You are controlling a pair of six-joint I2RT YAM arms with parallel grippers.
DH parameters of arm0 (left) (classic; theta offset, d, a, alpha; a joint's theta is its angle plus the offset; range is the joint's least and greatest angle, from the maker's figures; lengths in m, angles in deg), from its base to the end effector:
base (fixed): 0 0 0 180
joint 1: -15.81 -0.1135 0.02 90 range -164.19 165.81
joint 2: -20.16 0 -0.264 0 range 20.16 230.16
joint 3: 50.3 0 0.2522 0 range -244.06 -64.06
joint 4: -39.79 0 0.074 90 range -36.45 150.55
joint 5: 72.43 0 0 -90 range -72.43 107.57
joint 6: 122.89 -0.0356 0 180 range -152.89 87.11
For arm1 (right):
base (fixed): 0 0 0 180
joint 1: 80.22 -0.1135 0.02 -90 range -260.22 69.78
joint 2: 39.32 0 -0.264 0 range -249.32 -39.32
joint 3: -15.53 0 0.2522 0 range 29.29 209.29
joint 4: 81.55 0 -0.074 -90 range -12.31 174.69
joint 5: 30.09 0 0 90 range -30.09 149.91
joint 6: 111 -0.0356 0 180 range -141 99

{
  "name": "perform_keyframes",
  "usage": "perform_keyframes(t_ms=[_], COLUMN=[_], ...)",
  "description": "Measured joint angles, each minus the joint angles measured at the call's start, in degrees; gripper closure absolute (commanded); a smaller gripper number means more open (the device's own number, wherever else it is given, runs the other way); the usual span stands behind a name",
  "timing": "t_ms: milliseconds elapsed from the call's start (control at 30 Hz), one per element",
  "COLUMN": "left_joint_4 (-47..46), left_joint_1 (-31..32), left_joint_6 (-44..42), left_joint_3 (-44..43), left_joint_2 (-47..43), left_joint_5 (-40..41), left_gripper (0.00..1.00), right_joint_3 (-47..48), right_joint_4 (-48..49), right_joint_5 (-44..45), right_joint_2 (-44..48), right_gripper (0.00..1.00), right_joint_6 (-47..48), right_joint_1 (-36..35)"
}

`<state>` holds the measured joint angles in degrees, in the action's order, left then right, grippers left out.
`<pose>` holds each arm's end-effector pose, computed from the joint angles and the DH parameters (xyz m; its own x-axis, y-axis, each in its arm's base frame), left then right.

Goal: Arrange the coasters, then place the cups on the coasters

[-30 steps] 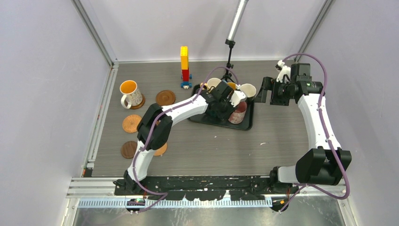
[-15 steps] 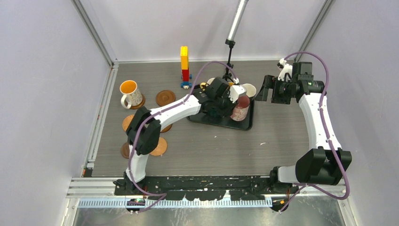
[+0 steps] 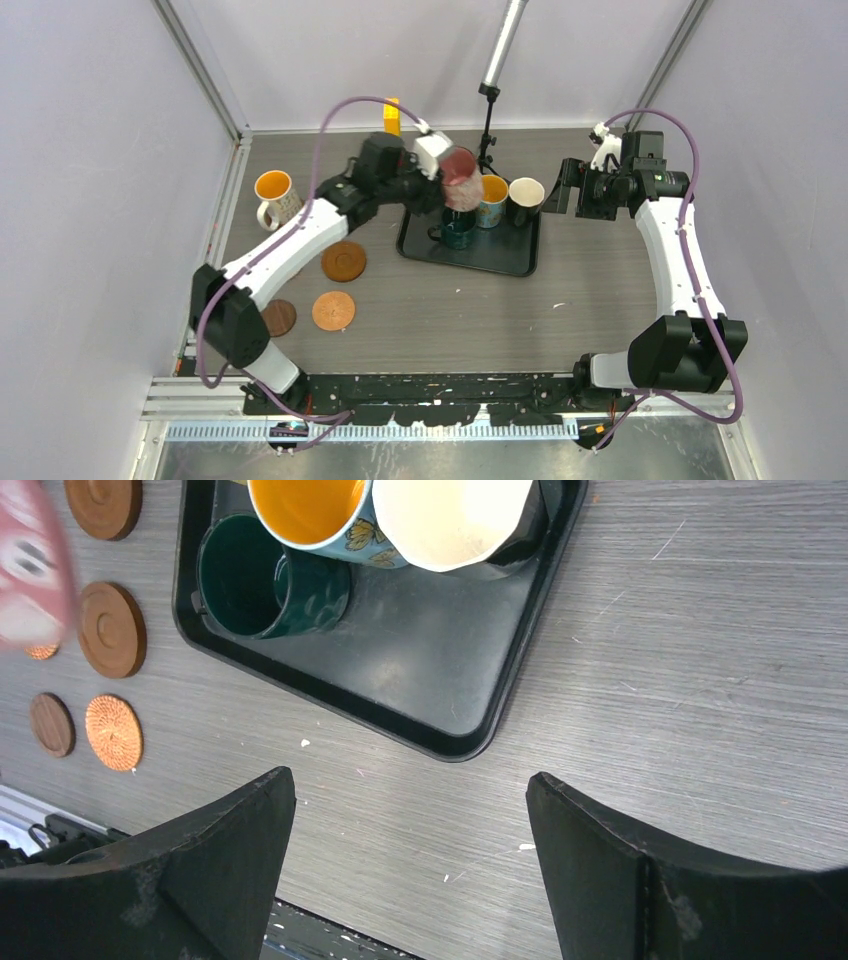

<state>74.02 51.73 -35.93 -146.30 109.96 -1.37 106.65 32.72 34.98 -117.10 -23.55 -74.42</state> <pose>0.2887 -0.2234 0.3541 -0.3383 0.3070 -0.8895 0.8060 0.5824 -0.1055 0.2745 -0.0128 0.3455 -0.7947 0.1213 -0.5948 -0.1291 0.9237 0.3607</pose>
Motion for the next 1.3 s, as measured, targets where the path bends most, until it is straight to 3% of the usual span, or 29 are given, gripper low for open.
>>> perform_keyframes(t_ms=[200, 467, 867, 1300], left_joint_4=[0.92, 0.22, -8.04, -13.35], left_joint_1=[-11.85, -22.56, -29.03, -30.29], left_joint_6=[-0.81, -3.89, -8.48, -10.54], left_joint_3=[6.60, 16.79, 19.82, 19.82], left_joint_2=[-7.04, -7.76, -1.20, 5.38], left_joint_5=[1.36, 3.63, 4.02, 4.22], left_gripper=[1.00, 1.00, 1.00, 1.00], right_joint_3=[0.00, 0.00, 0.00, 0.00], right_joint_4=[0.98, 1.40, 1.33, 1.29], right_joint_5=[-1.03, -2.01, -2.01, -1.97], right_joint_2=[-0.61, -1.11, -1.11, -1.11], right_gripper=[0.10, 0.10, 0.10, 0.10], right_joint_6=[-1.01, -2.10, -1.90, -1.92], right_joint_1=[0.00, 0.00, 0.00, 0.02])
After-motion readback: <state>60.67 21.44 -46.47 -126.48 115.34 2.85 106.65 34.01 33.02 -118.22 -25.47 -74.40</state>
